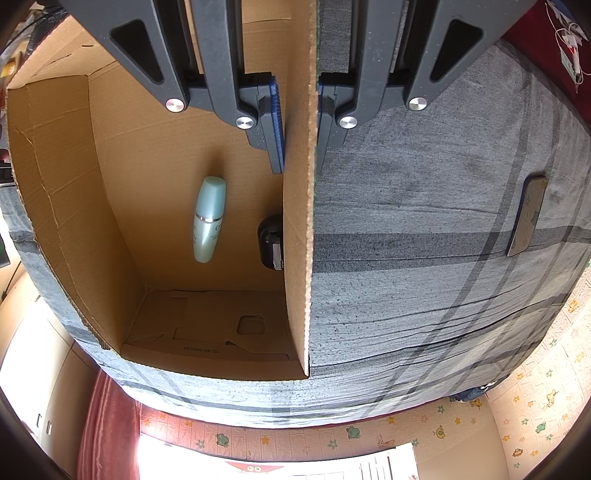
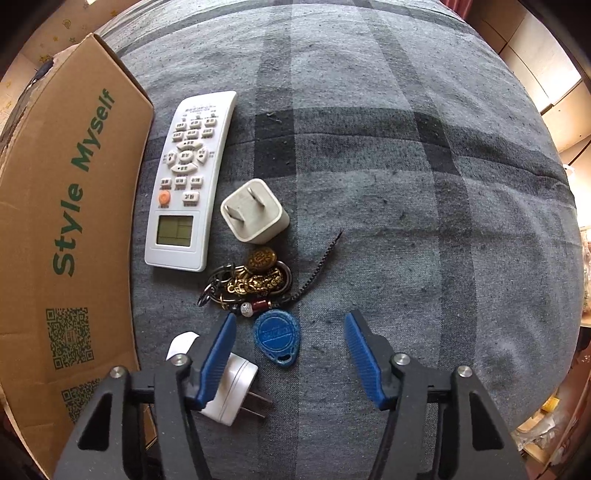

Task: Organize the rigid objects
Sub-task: 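Close the right gripper on the blue key fob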

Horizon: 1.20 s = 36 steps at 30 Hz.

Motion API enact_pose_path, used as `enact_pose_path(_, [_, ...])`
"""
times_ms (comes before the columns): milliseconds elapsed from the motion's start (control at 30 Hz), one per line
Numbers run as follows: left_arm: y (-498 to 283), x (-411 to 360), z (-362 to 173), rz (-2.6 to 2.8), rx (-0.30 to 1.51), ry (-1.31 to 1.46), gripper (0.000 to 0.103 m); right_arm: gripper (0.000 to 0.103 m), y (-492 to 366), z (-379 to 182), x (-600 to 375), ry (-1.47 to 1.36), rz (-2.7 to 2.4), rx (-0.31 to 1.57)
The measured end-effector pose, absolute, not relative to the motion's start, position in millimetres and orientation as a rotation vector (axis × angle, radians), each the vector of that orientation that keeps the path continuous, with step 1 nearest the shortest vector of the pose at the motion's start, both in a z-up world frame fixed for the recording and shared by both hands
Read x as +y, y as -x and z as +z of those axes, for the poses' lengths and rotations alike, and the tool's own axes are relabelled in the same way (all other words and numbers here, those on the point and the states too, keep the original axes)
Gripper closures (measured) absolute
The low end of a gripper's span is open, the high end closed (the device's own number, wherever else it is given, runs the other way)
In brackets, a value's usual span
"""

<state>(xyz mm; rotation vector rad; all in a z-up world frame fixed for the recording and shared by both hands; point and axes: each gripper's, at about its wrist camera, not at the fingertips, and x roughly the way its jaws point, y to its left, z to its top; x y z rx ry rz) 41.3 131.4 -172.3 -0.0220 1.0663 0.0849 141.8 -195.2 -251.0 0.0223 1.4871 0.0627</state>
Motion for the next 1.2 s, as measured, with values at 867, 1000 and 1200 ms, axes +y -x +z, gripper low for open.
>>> enact_pose_path(867, [-41.8,129.9,-171.3,0.087,1.068,0.016,0.089,0.076,-130.4,-184.9,-170.4,0.056,0.097,1.39])
enact_pose_path(1000, [-41.6,129.7,-171.1,0.086,1.067,0.018,0.089,0.076,-129.1,-162.1,-162.4,0.073,0.118,1.354])
enact_pose_path(1200, [-41.5,129.3,-171.2,0.086,1.067,0.018,0.089,0.076,-125.1,-135.6,-152.9,0.096,0.148,1.309])
